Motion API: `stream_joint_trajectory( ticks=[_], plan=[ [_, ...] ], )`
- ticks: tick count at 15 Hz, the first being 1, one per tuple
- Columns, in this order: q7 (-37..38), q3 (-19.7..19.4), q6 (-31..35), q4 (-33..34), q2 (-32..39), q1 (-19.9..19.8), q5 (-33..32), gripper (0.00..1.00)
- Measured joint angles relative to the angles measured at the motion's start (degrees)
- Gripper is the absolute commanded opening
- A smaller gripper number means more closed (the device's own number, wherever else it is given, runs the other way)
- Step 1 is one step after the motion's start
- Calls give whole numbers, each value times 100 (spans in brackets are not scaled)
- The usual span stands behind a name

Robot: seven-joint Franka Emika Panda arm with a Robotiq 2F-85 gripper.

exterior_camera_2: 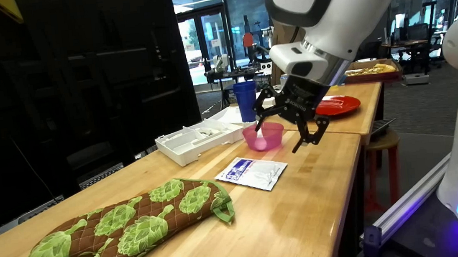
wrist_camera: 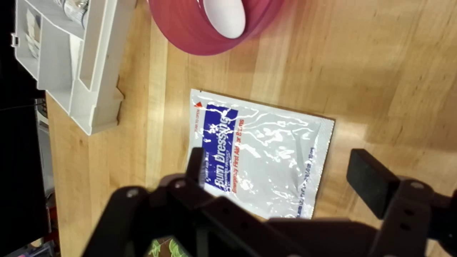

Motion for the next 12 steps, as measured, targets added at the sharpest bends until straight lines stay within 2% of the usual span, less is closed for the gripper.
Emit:
stream_joint_trajectory(
  ticks=[6, 12],
  plan=[
    [-10, 818, -2, 460, -487, -1121, 0, 100],
    [-13, 1065, -1, 1117, -789, -1817, 0, 100]
  ],
)
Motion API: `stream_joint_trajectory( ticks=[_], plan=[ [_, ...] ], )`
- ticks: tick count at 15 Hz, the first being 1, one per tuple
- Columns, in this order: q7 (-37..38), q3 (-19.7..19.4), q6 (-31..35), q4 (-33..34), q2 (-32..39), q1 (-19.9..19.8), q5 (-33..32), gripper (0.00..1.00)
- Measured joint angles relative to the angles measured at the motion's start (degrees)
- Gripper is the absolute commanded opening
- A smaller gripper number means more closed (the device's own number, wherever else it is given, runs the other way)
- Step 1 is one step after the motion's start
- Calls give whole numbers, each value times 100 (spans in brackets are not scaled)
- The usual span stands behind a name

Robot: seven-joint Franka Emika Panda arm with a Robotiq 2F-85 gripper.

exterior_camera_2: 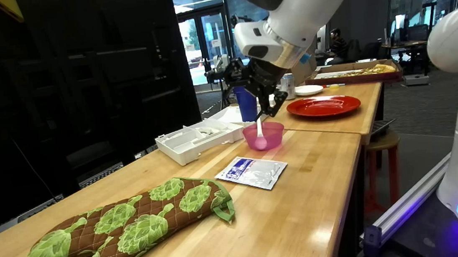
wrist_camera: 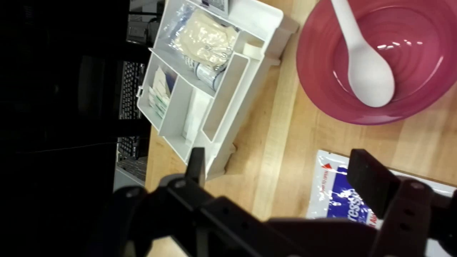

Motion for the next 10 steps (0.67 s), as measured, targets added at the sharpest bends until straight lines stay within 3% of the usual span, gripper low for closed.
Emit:
stream_joint_trajectory(
  ticks=[10],
  plan=[
    [12, 723, 1, 984, 5, -1355, 5, 100]
  ],
)
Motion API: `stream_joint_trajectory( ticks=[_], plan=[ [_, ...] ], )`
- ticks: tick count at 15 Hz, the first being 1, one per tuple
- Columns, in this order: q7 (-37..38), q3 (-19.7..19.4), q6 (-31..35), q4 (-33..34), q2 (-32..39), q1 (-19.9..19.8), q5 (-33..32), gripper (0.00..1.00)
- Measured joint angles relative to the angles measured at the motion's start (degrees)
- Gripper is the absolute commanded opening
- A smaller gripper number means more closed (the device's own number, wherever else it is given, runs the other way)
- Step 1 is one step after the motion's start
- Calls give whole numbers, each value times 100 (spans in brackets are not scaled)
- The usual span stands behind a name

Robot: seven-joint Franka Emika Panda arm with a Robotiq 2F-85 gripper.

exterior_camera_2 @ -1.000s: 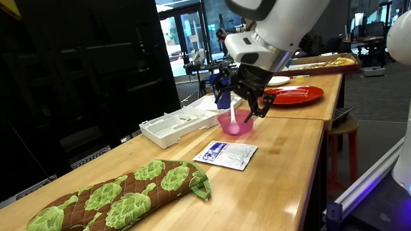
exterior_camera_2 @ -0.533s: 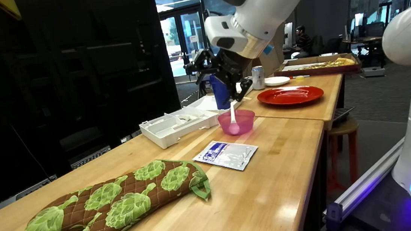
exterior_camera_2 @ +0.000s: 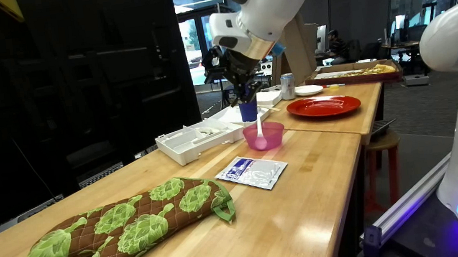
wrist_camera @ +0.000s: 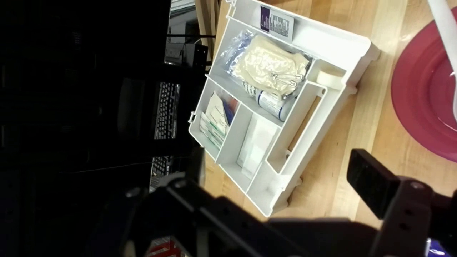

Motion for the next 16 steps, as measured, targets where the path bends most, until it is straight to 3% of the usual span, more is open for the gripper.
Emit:
stream_joint_trajectory(
  ticks=[7, 13, 16],
  plan=[
    [-1, 131, 2, 130, 11, -179, 0, 100],
    [-2090, -200, -71, -352, 39, -154, 2467, 100],
    [-2150, -225, -196, -471, 206, -94, 2591, 100]
  ],
)
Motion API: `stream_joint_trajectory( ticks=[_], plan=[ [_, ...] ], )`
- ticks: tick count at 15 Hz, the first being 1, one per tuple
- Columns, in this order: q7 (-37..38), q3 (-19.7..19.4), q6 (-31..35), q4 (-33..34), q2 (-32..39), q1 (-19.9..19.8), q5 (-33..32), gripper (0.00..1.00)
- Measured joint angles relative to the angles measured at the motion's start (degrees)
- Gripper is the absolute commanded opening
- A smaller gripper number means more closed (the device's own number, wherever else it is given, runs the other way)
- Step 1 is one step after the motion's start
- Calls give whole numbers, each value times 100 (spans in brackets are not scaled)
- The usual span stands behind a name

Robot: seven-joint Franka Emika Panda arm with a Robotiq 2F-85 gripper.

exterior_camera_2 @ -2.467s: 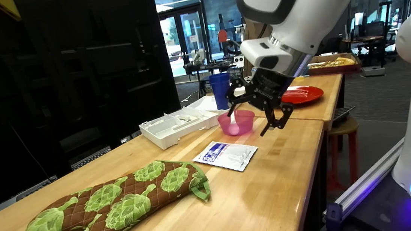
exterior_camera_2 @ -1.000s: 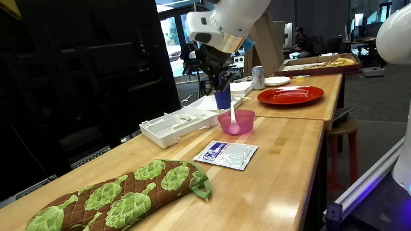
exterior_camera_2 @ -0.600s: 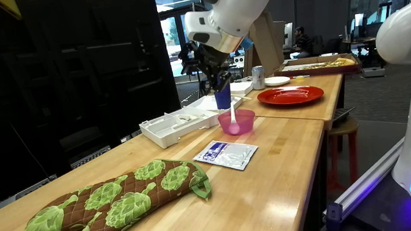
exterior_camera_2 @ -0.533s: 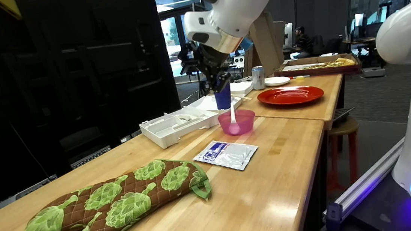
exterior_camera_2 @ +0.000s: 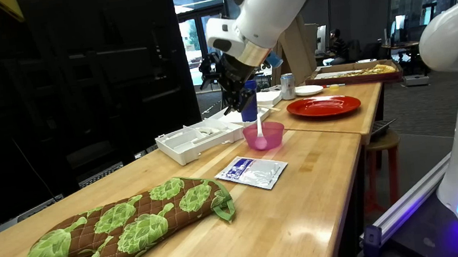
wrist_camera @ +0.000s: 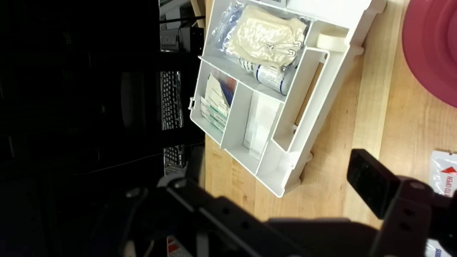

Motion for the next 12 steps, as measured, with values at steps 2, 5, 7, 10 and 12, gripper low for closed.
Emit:
stream_joint_trajectory(
  ticks=[2, 5, 7, 10, 12],
  plan=[
    [10, -3, -73, -6, 129, 29, 0, 100],
    [40, -14, -110, 45, 337, 33, 28, 100],
    [66, -17, -107, 129, 489, -10, 74, 100],
    [90, 41, -38, 280, 665, -235, 188, 100],
    [102, 185, 92, 390, 724, -548, 282, 100]
  ],
)
